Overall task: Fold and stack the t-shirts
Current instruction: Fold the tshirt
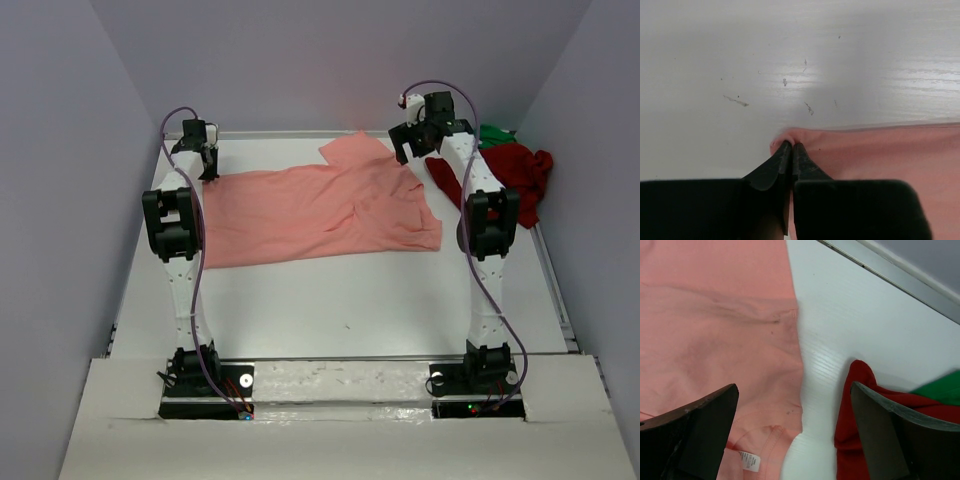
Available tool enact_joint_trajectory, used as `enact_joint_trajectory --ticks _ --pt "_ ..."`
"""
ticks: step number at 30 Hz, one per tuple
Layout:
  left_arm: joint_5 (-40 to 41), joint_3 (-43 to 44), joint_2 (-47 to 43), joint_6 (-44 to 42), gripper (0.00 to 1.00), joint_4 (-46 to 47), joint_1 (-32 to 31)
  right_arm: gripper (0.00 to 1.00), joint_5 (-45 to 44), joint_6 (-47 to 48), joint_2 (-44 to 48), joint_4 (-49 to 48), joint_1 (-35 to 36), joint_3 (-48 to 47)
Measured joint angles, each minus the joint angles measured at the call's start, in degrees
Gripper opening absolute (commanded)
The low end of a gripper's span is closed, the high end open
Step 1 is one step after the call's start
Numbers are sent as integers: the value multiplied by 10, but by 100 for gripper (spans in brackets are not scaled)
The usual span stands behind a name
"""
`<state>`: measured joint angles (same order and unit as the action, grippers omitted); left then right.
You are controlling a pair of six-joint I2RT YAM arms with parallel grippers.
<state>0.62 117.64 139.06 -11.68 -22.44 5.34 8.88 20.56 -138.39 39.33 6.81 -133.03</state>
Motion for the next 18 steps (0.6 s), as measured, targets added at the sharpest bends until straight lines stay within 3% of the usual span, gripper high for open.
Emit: enact_joint_trajectory --ticks 4,7,18 --pt "-9 0 0 0 2 -1 0 96 2 0 0 -1 0 -1" --pt "-18 0 0 0 0 -2 0 89 17 -8 -3 -6 0 -2" --pt "-65 0 -1 -3 0 -5 3 94 109 -45 -129 -18 0 -124"
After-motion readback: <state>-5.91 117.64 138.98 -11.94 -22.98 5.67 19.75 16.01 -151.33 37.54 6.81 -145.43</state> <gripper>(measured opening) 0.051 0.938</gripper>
